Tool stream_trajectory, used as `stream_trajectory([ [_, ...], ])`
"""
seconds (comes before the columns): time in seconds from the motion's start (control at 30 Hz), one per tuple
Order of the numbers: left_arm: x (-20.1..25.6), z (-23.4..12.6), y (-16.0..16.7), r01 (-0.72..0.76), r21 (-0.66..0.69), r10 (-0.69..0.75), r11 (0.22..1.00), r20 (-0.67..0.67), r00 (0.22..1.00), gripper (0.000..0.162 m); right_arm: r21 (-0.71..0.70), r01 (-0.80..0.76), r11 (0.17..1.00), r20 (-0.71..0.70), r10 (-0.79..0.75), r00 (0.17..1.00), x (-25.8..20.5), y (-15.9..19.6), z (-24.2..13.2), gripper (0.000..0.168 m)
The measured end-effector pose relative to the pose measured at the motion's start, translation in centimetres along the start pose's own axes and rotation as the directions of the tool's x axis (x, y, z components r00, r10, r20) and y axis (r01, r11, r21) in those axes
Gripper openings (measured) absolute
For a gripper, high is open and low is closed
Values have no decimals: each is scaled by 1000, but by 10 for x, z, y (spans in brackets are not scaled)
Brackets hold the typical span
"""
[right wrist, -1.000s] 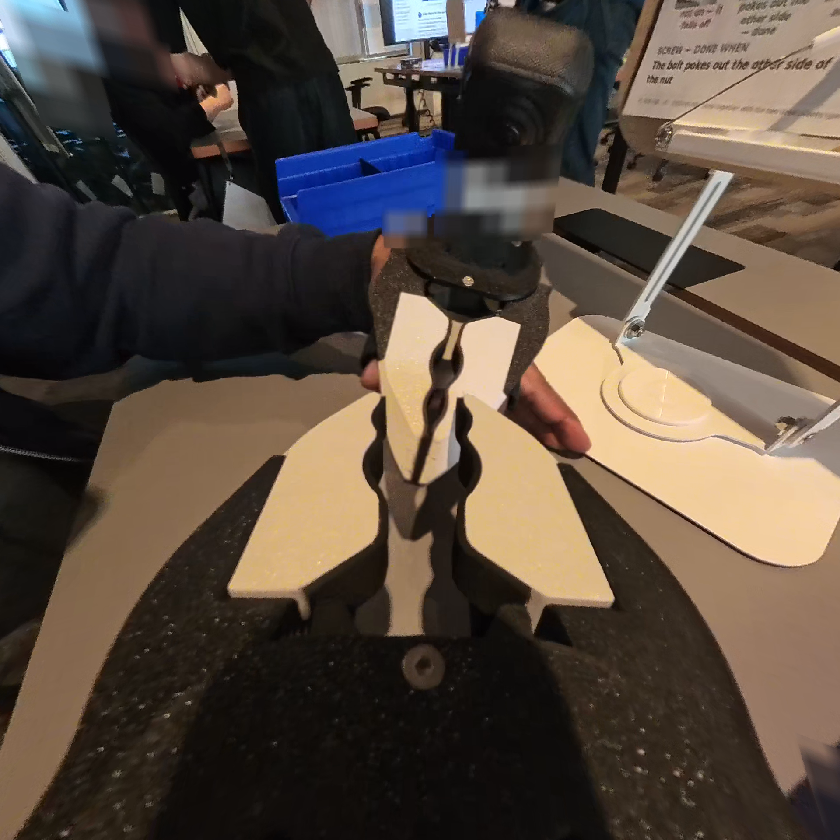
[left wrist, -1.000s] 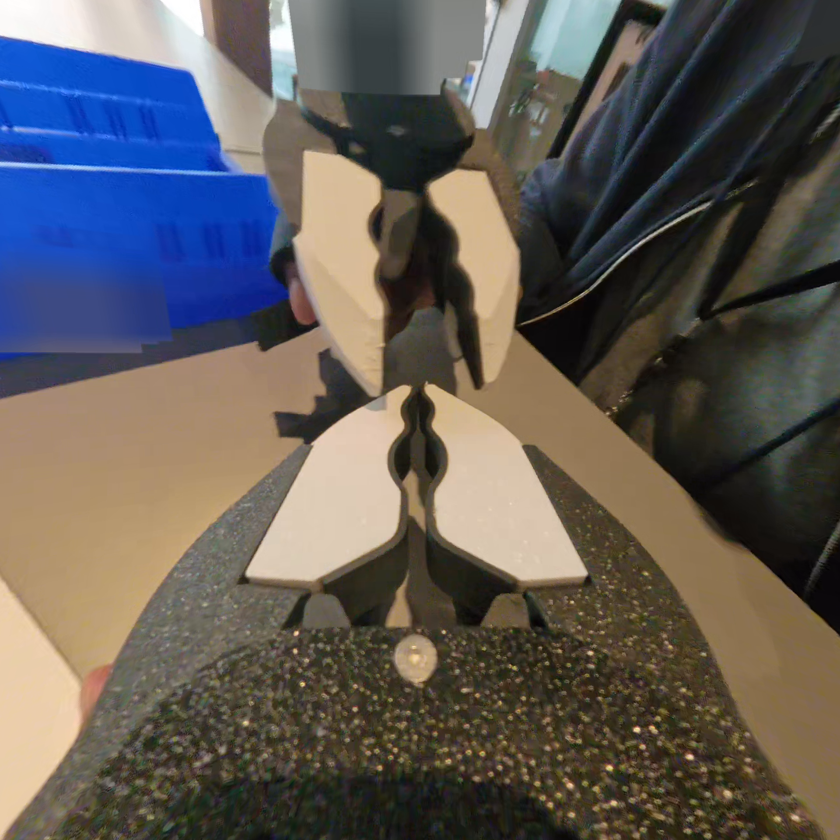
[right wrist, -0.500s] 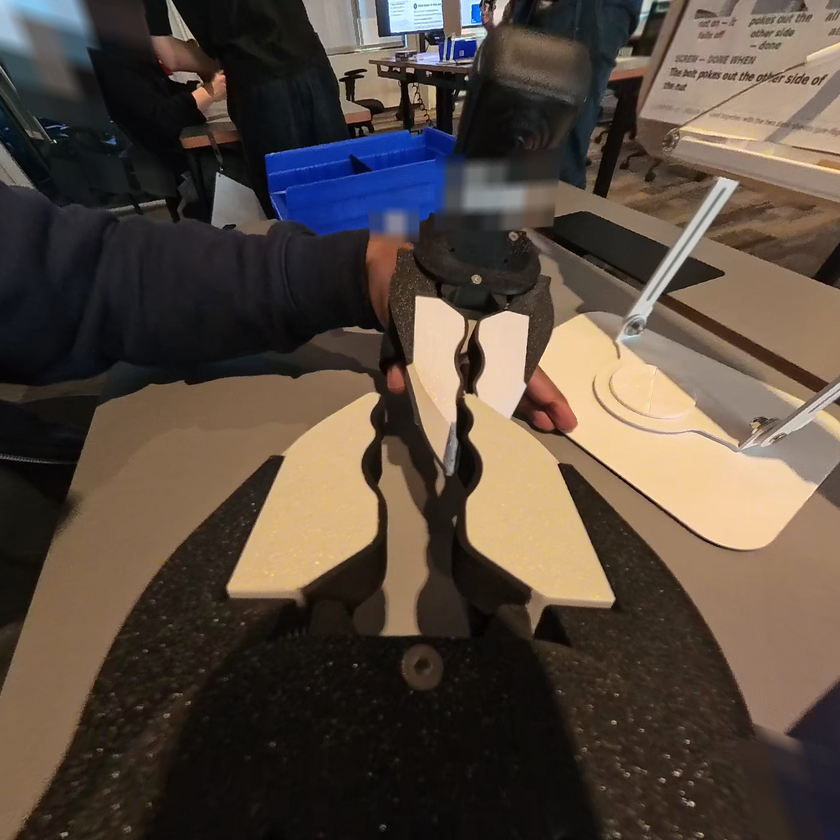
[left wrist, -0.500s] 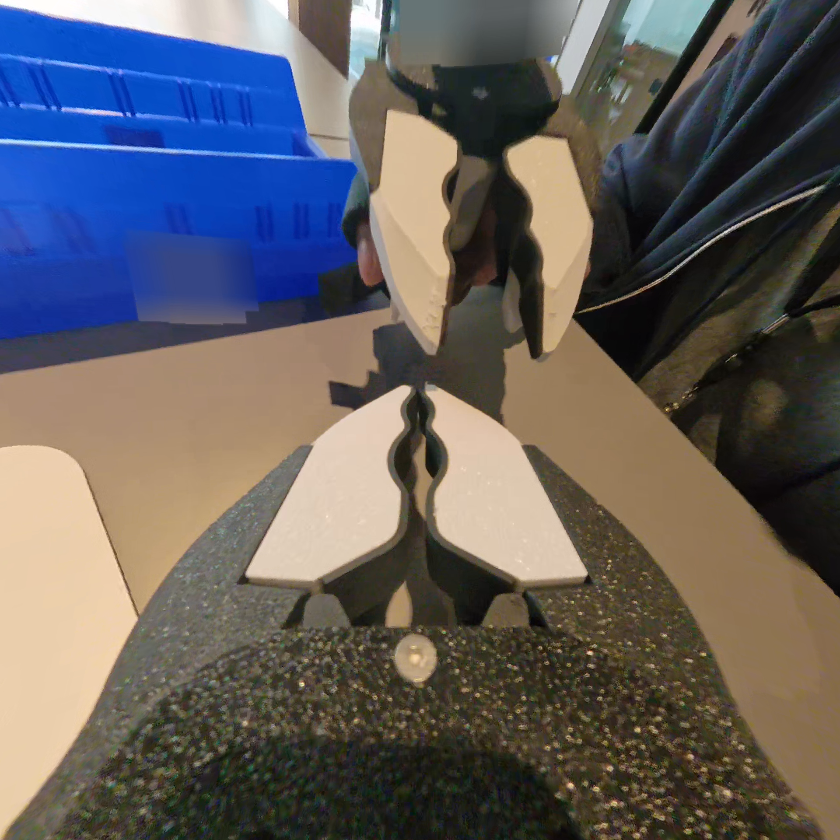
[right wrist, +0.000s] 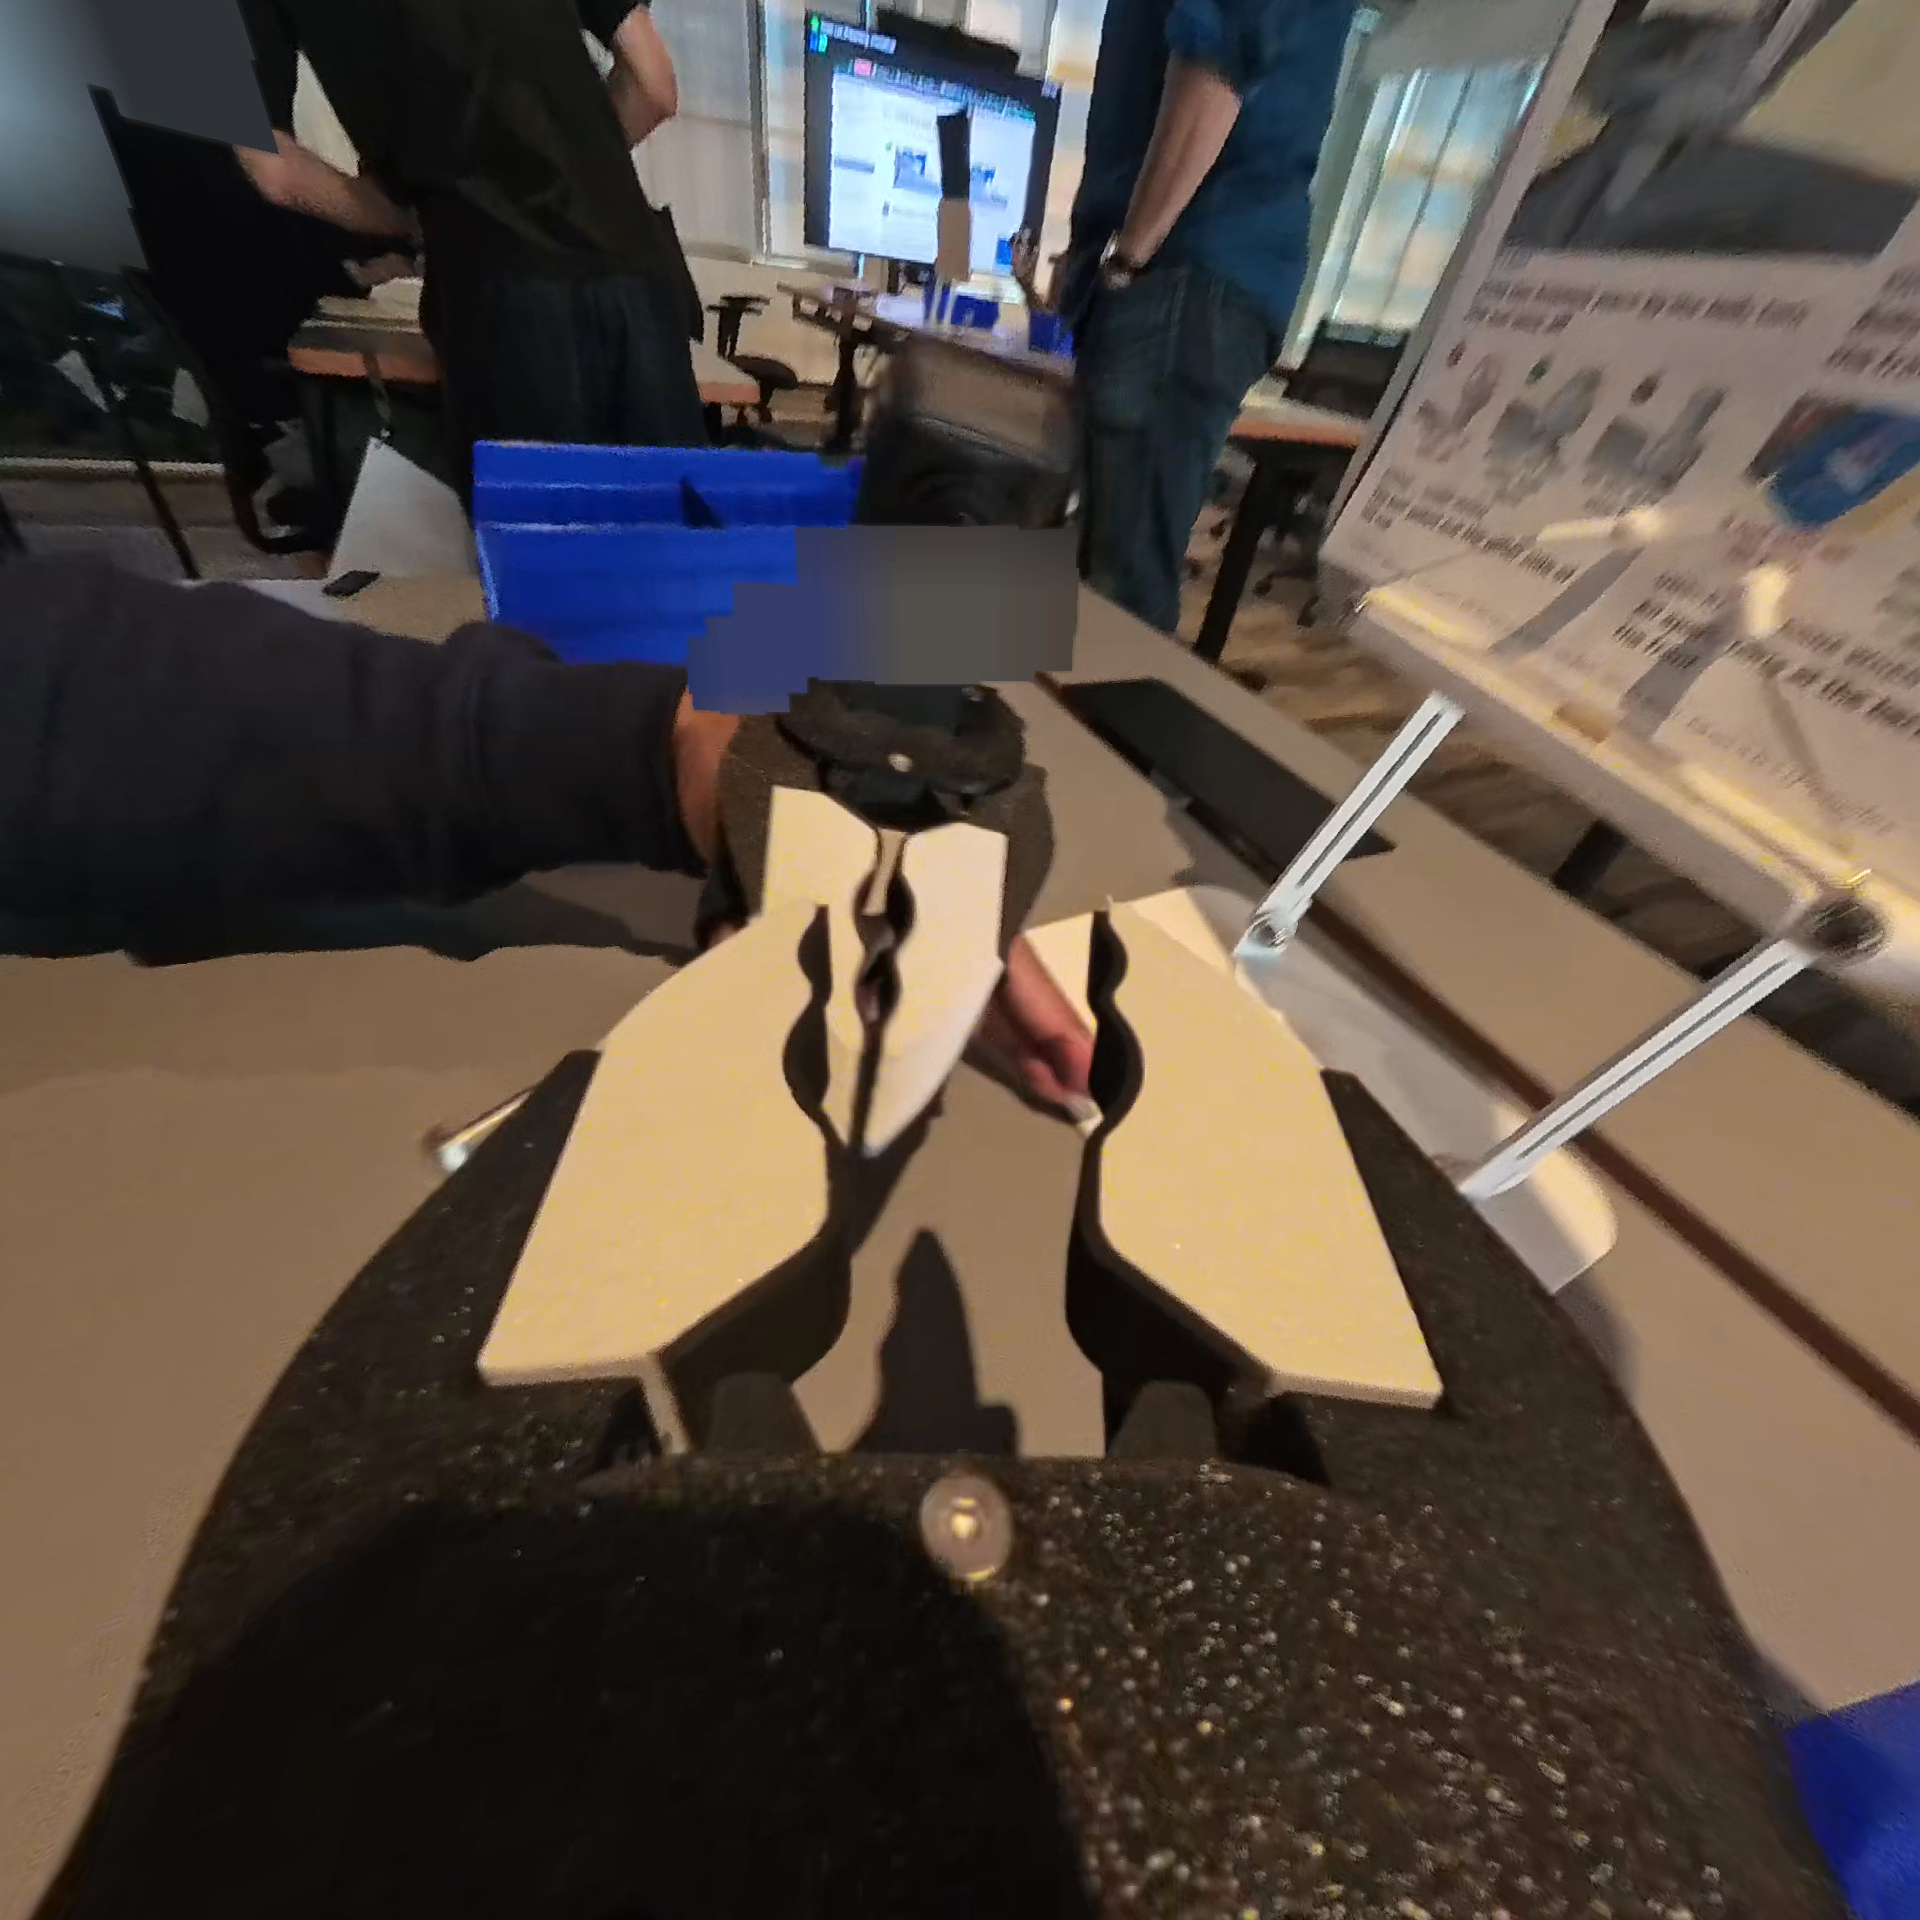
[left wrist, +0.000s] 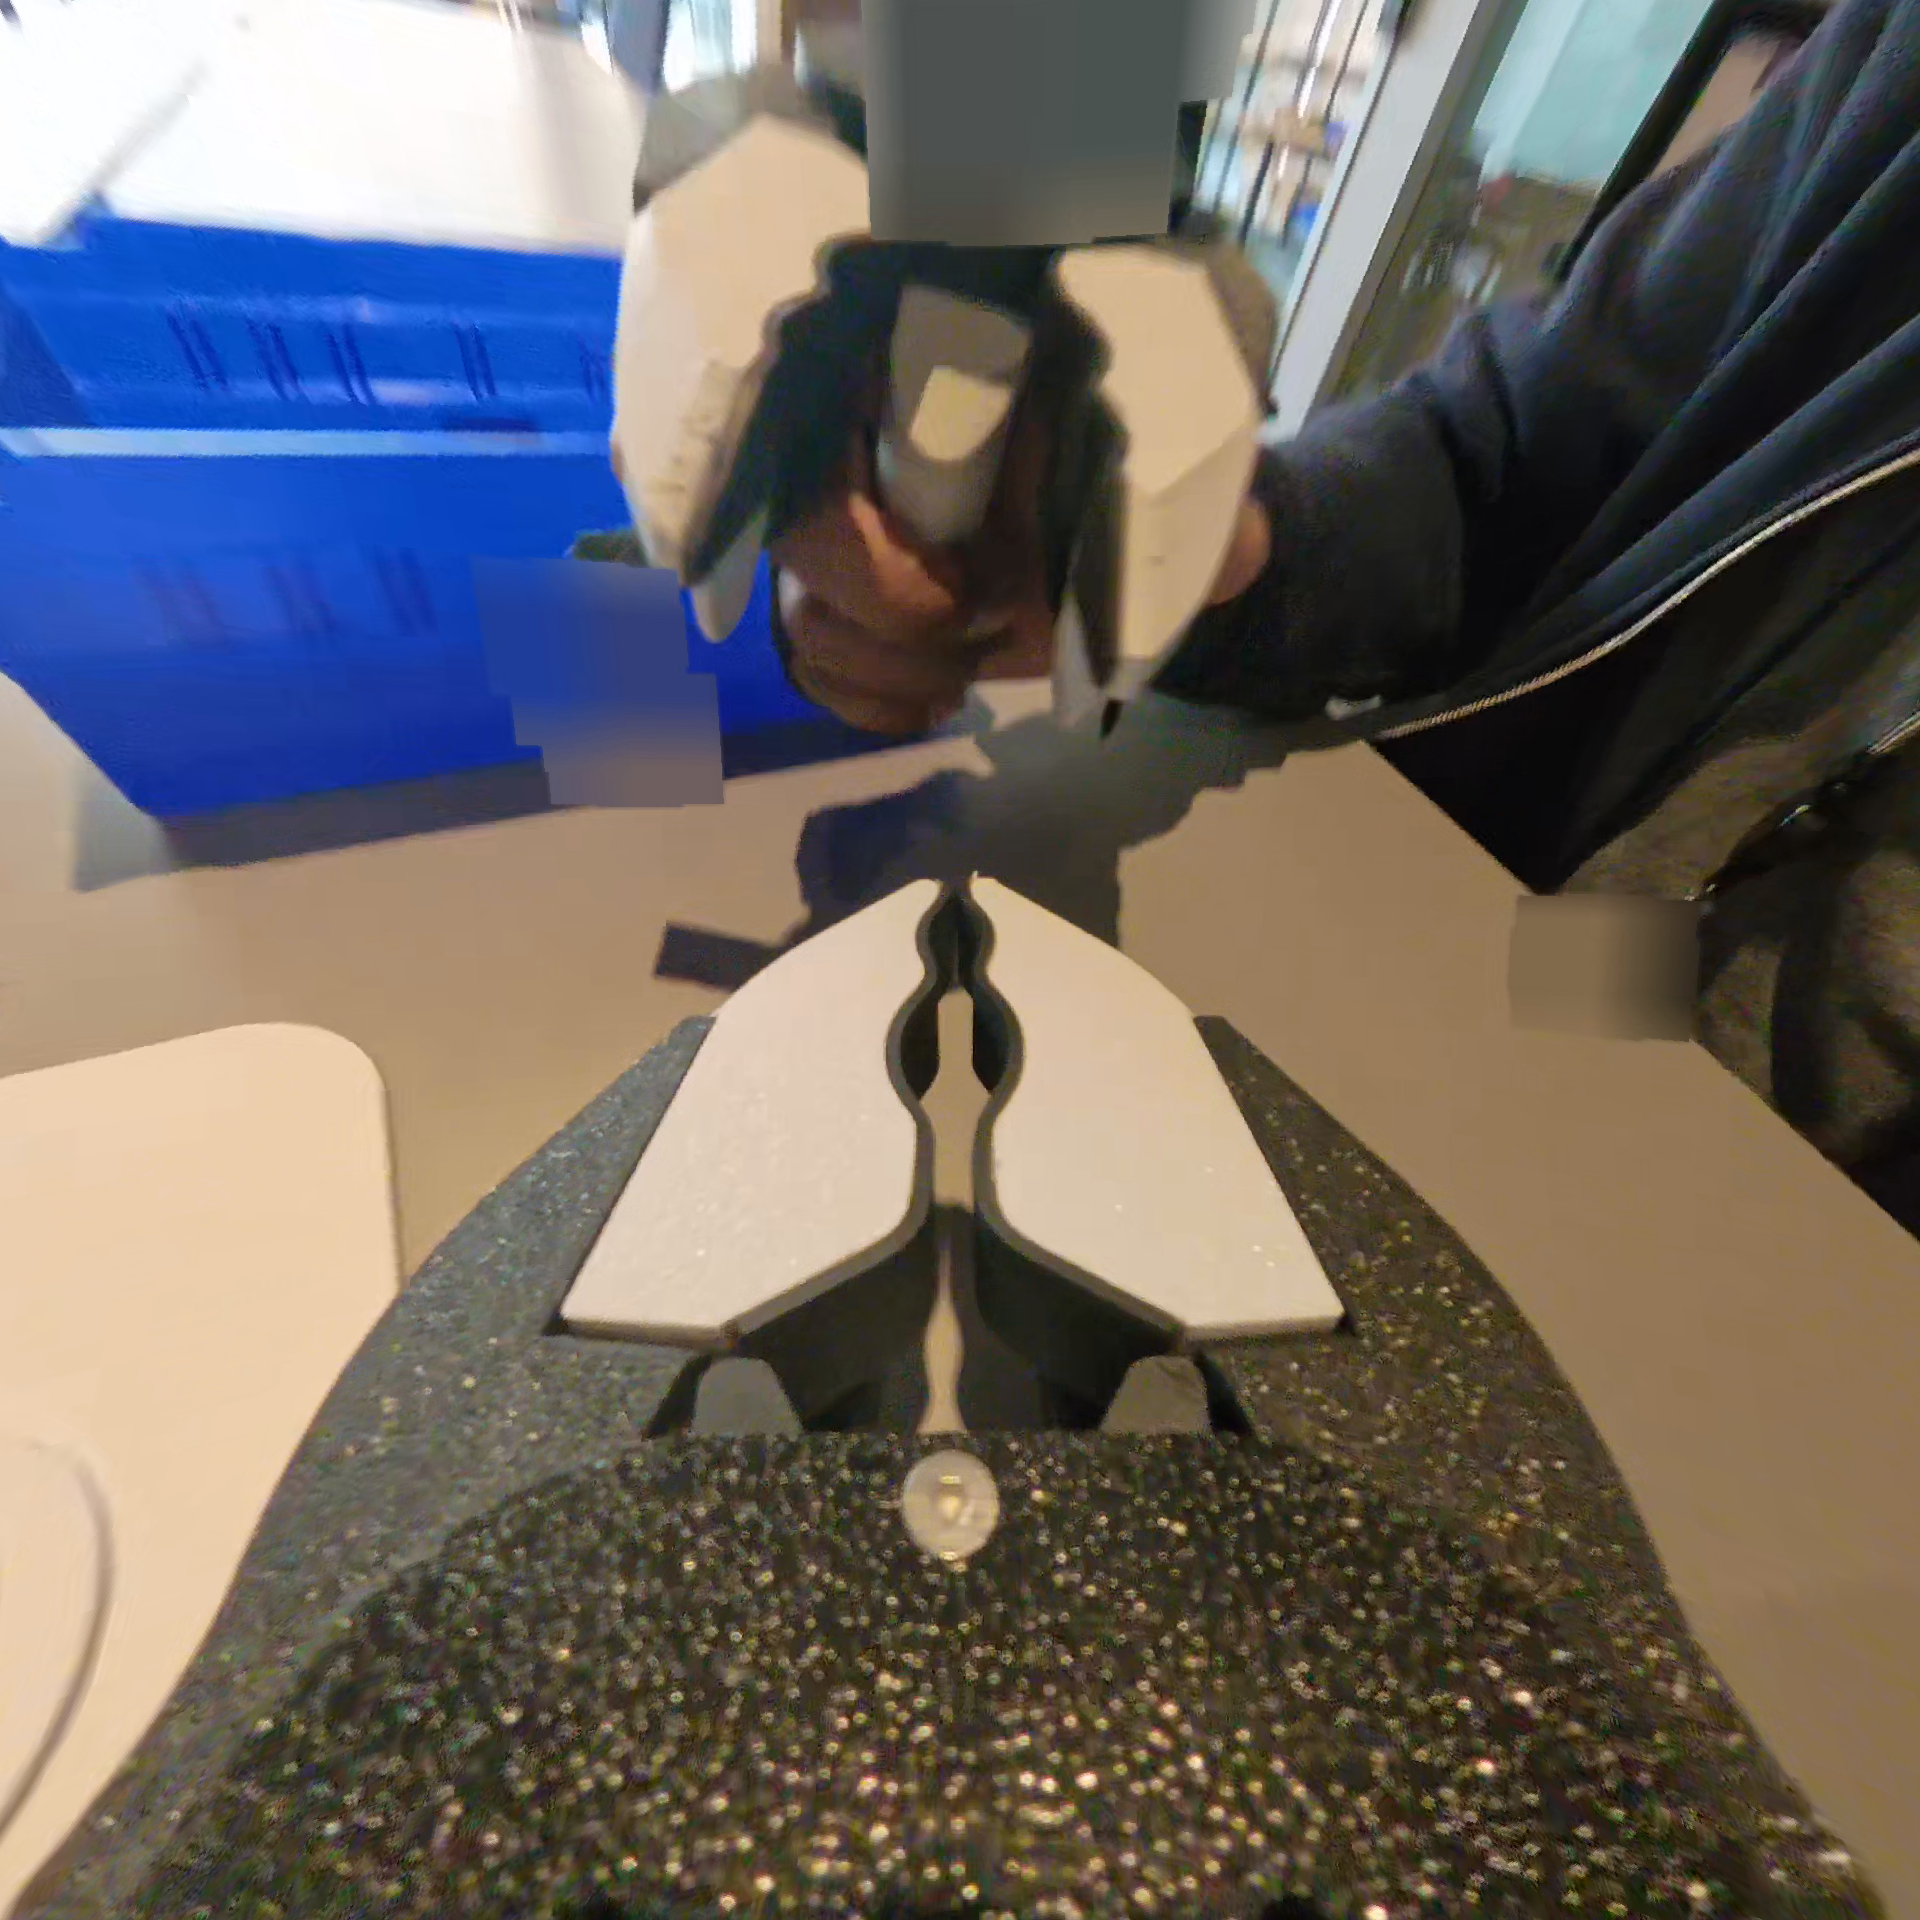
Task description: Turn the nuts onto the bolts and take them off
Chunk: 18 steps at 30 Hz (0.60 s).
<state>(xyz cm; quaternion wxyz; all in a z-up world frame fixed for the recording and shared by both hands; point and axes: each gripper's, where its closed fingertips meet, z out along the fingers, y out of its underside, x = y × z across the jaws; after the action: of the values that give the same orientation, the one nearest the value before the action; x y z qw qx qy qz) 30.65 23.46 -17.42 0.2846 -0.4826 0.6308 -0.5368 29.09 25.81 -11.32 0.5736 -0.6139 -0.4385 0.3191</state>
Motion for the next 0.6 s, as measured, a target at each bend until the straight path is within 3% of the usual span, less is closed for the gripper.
stream_trajectory([
  [0.2,-13,-84,-63,-164,375,115,913,148,982,0,153,159,975,-106,-143,984,38,-25,10,67],
  [0.3,-24,-123,-78,-244,495,142,834,235,962,0,215,173,961,-142,-144,979,54,-23,21,90],
  [0.37,-33,-138,-84,-267,543,140,796,264,954,9,248,189,950,-168,-150,974,61,-23,26,98],
  [0.43,-40,-149,-88,-329,550,175,768,315,933,9,283,214,935,-227,-151,962,72,-31,25,115],
  [0.53,-49,-167,-96,-404,573,198,713,389,900,9,340,254,905,-310,-148,939,88,-49,15,124],
  [0.6,-56,-167,-95,-403,556,200,727,390,899,8,361,276,891,-353,-143,925,98,-58,9,130],
])
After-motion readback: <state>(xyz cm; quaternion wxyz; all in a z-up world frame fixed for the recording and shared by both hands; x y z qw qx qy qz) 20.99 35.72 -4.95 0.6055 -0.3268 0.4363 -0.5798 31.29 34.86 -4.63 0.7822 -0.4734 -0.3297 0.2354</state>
